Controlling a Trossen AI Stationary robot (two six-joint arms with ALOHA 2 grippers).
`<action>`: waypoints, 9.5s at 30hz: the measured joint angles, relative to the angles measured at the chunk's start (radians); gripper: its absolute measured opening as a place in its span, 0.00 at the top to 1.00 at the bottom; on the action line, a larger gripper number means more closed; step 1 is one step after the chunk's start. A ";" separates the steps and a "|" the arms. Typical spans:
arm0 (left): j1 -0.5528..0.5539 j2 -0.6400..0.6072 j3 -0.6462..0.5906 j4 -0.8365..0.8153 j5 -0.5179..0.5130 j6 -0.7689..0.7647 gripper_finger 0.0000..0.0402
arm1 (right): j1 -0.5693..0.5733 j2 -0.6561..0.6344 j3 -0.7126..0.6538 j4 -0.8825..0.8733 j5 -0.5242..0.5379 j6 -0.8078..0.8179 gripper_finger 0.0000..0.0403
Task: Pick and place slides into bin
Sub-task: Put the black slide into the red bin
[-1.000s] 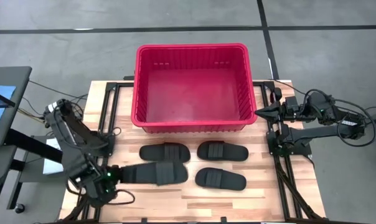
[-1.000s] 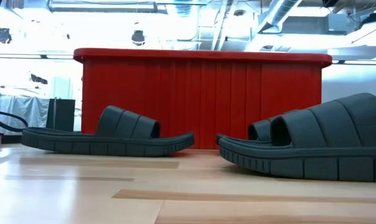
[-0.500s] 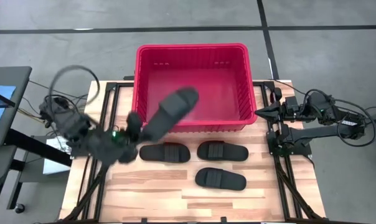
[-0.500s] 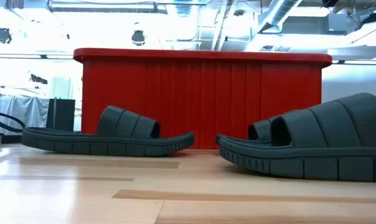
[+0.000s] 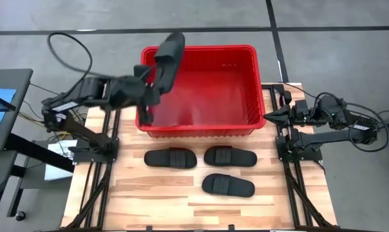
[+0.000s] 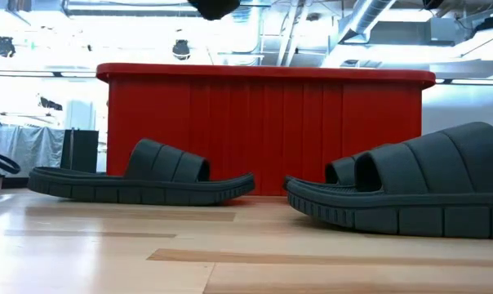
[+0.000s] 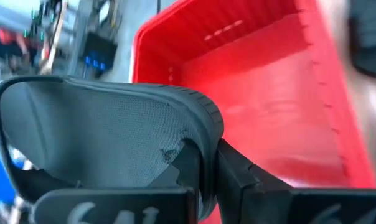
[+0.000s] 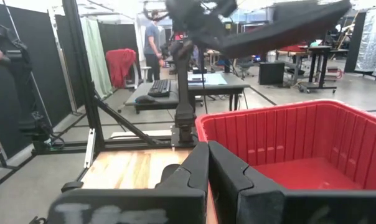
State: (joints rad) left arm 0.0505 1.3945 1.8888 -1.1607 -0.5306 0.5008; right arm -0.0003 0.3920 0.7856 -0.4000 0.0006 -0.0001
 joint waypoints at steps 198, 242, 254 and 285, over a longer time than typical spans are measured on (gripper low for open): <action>0.532 0.359 -0.402 0.000 0.341 0.075 0.56 | 0.000 0.000 0.000 0.000 0.000 0.000 1.00; -0.098 -0.133 -0.392 0.841 0.410 -0.620 0.56 | 0.000 0.000 0.000 0.000 0.000 0.000 1.00; -0.183 -0.159 -0.505 0.970 0.348 -0.589 0.56 | -0.002 0.000 0.000 0.011 0.002 0.316 1.00; -0.195 -0.215 -0.505 0.996 0.348 -0.548 0.56 | 0.414 0.363 -0.011 -0.314 -0.051 0.804 0.94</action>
State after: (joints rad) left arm -0.1444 1.1798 1.3842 -0.1647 -0.1822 -0.0469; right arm 0.4133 0.7546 0.7750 -0.7136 -0.0501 0.8039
